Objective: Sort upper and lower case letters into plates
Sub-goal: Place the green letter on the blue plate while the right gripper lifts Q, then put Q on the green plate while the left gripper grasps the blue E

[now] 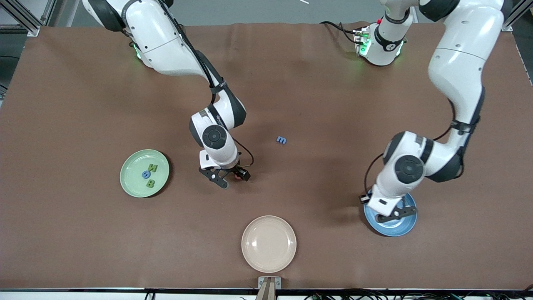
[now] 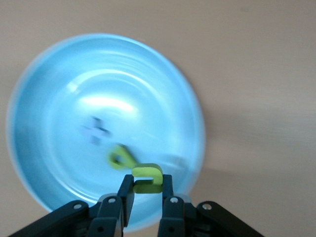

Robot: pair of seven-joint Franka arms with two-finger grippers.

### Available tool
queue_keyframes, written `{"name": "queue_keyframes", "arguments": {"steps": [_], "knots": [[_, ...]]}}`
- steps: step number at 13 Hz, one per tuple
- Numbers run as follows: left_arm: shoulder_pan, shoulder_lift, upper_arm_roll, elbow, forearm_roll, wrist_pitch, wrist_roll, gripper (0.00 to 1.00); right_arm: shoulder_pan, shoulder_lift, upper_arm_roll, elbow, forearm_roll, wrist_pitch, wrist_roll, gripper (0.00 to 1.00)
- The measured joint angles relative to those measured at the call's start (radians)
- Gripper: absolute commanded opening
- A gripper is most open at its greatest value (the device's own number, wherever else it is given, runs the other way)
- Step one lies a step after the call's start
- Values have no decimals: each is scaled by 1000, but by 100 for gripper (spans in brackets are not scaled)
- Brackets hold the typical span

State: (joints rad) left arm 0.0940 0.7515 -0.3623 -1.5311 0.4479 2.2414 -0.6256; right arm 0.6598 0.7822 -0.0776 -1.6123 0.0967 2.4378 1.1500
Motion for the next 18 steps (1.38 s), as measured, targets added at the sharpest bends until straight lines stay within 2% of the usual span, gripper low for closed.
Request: {"name": "queue_keyframes", "arguments": {"steps": [1,2,3,4,8,10,12,13,15,18], "knots": [[36,0,0,-3,0,-3,71,25,0,4,0,8,0,0,2,100],[68,1,0,-7,0,-3,123,58,0,5,-1,12,0,0,2,97],[91,2,0,-11,0,-3,161,83,0,6,-1,15,0,0,2,89],[103,2,1,-14,4,-3,188,100,1,7,-1,18,-1,0,3,80],[125,1,-13,-15,20,-4,218,100,1,7,-4,22,-5,-7,3,50],[129,-4,-91,-14,20,-48,139,100,1,7,-4,26,-5,-7,3,38],[122,-14,-192,-20,20,-109,-11,100,1,6,-5,32,-8,-10,3,9],[111,-15,-234,-33,20,-120,-93,100,1,6,-5,33,-11,-10,3,1],[61,-15,-273,-74,20,-117,-255,99,1,6,-6,34,-14,-9,3,0],[-62,-12,-274,-126,20,-64,-504,95,-7,6,-16,37,-21,-30,-12,0]]}}
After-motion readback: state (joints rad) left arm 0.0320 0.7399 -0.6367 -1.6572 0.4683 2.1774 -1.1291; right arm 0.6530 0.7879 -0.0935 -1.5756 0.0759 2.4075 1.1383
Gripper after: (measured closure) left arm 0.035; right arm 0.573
